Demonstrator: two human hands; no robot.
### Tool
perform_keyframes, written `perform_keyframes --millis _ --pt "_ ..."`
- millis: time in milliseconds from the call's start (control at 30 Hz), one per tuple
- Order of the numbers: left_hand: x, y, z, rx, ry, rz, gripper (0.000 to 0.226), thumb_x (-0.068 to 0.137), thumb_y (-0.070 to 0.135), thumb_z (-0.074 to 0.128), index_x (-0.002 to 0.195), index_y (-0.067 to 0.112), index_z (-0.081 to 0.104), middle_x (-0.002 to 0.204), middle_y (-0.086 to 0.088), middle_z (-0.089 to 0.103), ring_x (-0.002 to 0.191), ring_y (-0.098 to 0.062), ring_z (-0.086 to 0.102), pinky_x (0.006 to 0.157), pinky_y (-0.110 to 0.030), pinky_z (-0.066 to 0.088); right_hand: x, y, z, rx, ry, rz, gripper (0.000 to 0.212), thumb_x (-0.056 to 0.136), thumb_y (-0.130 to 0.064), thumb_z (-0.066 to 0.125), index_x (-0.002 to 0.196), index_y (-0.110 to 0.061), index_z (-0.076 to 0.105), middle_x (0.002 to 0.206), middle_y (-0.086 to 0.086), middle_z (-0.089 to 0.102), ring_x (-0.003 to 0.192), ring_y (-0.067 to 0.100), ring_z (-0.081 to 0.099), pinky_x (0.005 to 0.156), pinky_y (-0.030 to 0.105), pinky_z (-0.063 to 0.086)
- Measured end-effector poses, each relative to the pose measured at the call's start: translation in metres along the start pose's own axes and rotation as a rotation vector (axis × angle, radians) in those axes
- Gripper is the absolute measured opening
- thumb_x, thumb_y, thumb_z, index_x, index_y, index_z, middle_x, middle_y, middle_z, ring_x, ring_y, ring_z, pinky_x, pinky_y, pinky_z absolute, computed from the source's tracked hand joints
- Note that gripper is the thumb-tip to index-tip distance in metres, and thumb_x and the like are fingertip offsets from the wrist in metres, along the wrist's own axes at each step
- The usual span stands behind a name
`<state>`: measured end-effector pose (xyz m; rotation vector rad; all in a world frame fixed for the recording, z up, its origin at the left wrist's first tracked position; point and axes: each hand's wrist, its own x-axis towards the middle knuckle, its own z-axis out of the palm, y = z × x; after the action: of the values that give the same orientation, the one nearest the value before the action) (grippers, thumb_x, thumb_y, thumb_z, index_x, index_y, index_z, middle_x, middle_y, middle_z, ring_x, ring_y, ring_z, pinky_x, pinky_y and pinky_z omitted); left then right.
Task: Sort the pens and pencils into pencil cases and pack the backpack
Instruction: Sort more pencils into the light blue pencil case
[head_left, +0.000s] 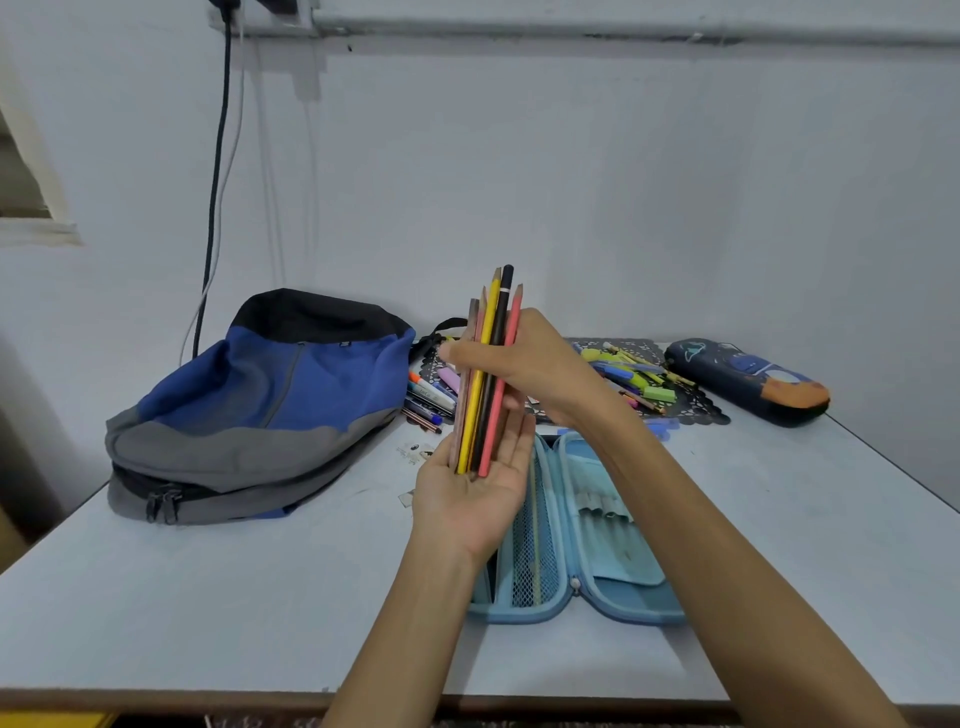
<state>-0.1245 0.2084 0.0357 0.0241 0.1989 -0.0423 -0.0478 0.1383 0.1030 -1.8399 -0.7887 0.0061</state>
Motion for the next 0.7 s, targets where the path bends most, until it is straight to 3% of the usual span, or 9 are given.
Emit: perform_keyframes --millis 33,100,167,233,300,367,467,567,700 --pt "0.000 0.000 0.000 0.004 -0.012 0.009 0.040 0.100 0.017 0.038 0.115 -0.010 0.062 0.112 -0.028 0.066 0.119 -0.036 0.059 0.106 -0.048 0.041 -0.002 -0.002 0.000 -0.007 0.018 -0.019 0.031 0.084 -0.027 0.072 0.075 0.001 0.062 0.057 0.010 0.060 0.041 0.025 0.050 0.042 0.029 0.044" --pt "0.000 0.001 -0.001 0.003 -0.036 0.036 0.040 0.100 0.021 0.040 0.117 -0.009 0.061 0.107 -0.030 0.067 0.117 -0.037 0.060 0.108 -0.048 0.040 -0.005 -0.006 0.001 -0.016 0.064 -0.066 0.035 0.083 -0.027 0.073 0.078 0.006 0.062 0.062 0.019 0.061 0.053 0.040 0.057 0.051 0.040 0.053" --pt "0.000 0.004 -0.002 -0.027 -0.049 0.048 0.039 0.099 0.022 0.042 0.117 -0.008 0.060 0.104 -0.030 0.068 0.109 -0.039 0.063 0.106 -0.048 0.042 -0.007 -0.010 0.003 -0.039 0.078 -0.098 0.037 0.081 -0.028 0.073 0.081 0.007 0.062 0.069 0.021 0.064 0.068 0.038 0.065 0.065 0.046 0.056" --pt "0.000 0.006 -0.004 -0.049 -0.055 0.050 0.037 0.099 0.022 0.044 0.115 -0.007 0.062 0.104 -0.028 0.068 0.104 -0.038 0.065 0.102 -0.048 0.045 -0.008 -0.012 0.006 -0.078 0.069 -0.105 0.039 0.080 -0.028 0.074 0.083 0.009 0.062 0.075 0.024 0.065 0.072 0.035 0.066 0.068 0.046 0.056" --pt "-0.001 0.007 -0.006 -0.043 -0.068 0.048 0.038 0.099 0.023 0.044 0.113 -0.008 0.062 0.106 -0.028 0.068 0.105 -0.038 0.065 0.104 -0.048 0.043 -0.009 -0.013 0.007 -0.083 0.084 -0.095 0.040 0.081 -0.028 0.073 0.084 0.010 0.062 0.075 0.024 0.064 0.067 0.035 0.064 0.063 0.043 0.057" --pt "-0.001 0.007 -0.010 -0.026 -0.068 0.062 0.040 0.099 0.025 0.044 0.115 -0.008 0.061 0.108 -0.030 0.067 0.101 -0.041 0.066 0.107 -0.048 0.041 -0.007 -0.014 0.003 -0.055 0.094 -0.080 0.040 0.082 -0.027 0.073 0.086 0.011 0.061 0.065 0.019 0.062 0.051 0.030 0.059 0.048 0.034 0.052" --pt "-0.001 0.010 -0.010 -0.004 -0.037 0.069 0.042 0.100 0.028 0.043 0.117 -0.007 0.060 0.109 -0.033 0.065 0.091 -0.045 0.068 0.107 -0.048 0.041 -0.006 -0.017 -0.001 -0.077 0.079 -0.059 0.037 0.081 -0.025 0.073 0.081 0.010 0.061 0.058 0.009 0.058 0.046 0.018 0.054 0.044 0.029 0.044" --pt "-0.003 0.010 -0.004 0.055 -0.003 0.031 0.050 0.100 0.030 0.042 0.097 -0.010 0.071 0.103 -0.028 0.069 0.097 -0.038 0.068 0.108 -0.043 0.042 -0.009 -0.016 0.004 -0.095 0.015 -0.039 0.026 0.081 -0.024 0.074 0.071 -0.003 0.061 0.056 0.003 0.057 0.055 0.024 0.058 0.057 0.042 0.054" --pt "-0.003 0.011 -0.003 0.064 0.021 0.020 0.055 0.101 0.029 0.042 0.081 -0.011 0.074 0.096 -0.026 0.071 0.105 -0.033 0.063 0.108 -0.040 0.042 -0.012 -0.014 0.005 -0.065 -0.021 -0.023 0.030 0.078 -0.026 0.077 0.080 0.002 0.065 0.065 0.010 0.064 0.069 0.033 0.067 0.071 0.047 0.058"
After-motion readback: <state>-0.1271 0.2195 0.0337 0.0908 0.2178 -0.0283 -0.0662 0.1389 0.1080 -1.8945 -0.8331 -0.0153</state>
